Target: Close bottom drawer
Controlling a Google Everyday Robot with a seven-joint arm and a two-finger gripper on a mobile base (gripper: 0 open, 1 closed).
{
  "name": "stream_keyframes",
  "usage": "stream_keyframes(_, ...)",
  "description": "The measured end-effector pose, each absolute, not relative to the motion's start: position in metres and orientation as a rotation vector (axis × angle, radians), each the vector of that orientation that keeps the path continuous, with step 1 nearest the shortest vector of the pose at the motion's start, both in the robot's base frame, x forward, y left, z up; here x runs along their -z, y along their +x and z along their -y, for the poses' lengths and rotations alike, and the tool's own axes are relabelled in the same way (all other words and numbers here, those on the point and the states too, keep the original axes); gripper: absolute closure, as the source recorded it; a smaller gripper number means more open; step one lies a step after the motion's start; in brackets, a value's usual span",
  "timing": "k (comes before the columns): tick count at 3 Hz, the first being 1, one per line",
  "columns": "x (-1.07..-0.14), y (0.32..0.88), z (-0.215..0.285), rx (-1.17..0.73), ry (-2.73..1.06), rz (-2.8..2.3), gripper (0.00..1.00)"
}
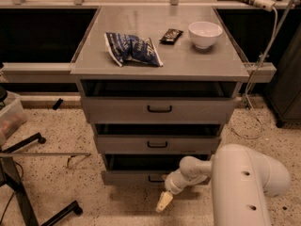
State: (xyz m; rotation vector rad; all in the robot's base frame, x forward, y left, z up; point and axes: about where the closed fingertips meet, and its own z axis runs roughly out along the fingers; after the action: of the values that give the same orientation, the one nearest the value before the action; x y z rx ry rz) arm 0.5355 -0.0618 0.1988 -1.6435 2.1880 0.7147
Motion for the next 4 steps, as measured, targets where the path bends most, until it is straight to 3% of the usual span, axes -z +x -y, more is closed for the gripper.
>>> stream_keyframes(4,-0.193,0.559,0.047,-0.653,-1.654,-2.173,0.00)
